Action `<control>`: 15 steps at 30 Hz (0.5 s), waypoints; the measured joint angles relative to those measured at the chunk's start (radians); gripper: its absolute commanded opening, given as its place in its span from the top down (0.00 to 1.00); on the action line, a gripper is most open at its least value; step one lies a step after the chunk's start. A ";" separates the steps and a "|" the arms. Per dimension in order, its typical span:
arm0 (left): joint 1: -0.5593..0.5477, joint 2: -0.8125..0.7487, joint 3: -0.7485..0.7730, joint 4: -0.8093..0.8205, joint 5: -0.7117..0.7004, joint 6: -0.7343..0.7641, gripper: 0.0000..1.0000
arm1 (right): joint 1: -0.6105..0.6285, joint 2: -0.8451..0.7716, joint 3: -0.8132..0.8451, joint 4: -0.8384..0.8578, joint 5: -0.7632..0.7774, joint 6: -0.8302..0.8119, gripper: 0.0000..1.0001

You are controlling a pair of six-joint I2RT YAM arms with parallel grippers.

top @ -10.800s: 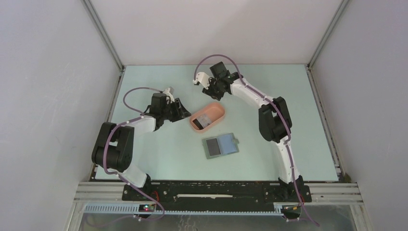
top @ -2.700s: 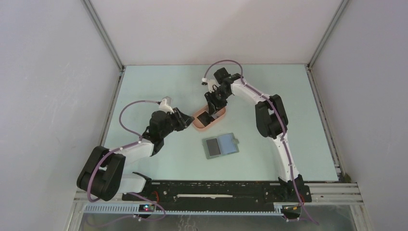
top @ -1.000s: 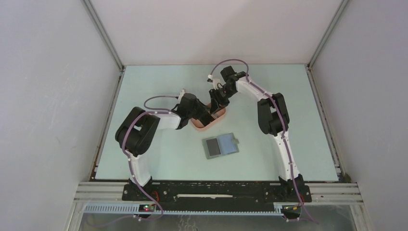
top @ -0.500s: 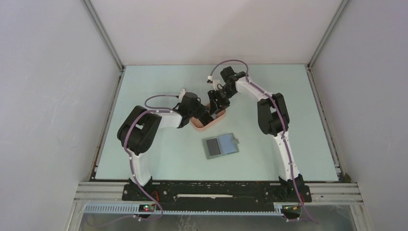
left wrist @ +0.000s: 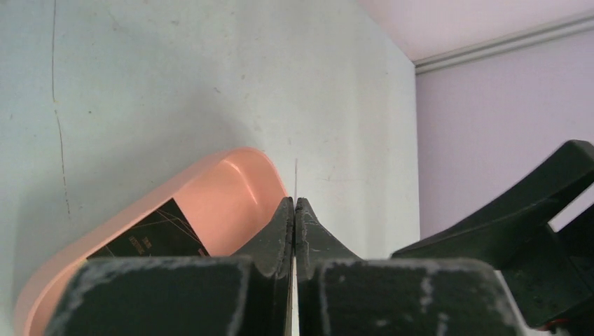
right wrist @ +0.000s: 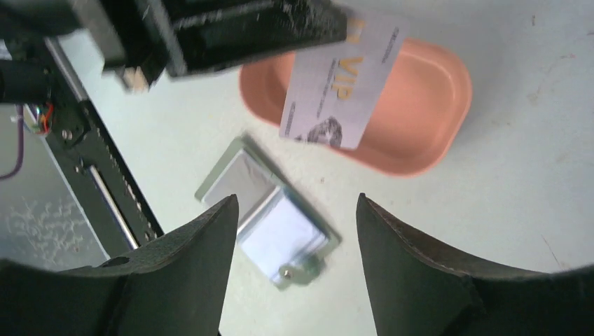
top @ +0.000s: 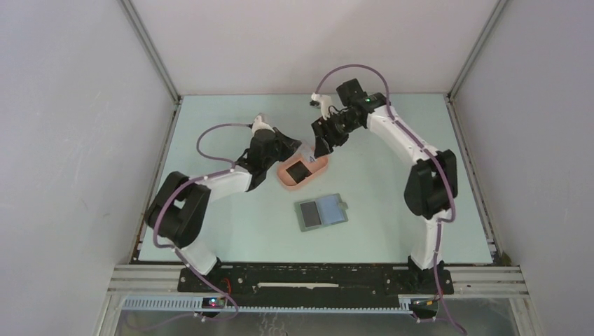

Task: Put the credit cards into the card holder
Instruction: Pick up the credit card from the storage box.

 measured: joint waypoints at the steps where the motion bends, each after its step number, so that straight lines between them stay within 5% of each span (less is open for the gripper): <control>1: 0.000 -0.030 -0.021 0.020 0.003 0.020 1.00 | -0.001 -0.049 -0.032 0.002 0.000 -0.021 0.28; 6: 0.000 -0.192 -0.159 0.113 0.072 0.141 1.00 | -0.002 -0.300 -0.212 0.019 -0.008 -0.124 0.23; 11: -0.025 -0.407 -0.290 0.153 0.177 0.292 1.00 | -0.006 -0.614 -0.454 0.080 -0.037 -0.187 0.01; 15: -0.070 -0.600 -0.378 0.185 0.267 0.391 1.00 | -0.037 -0.821 -0.597 0.145 -0.113 -0.206 0.00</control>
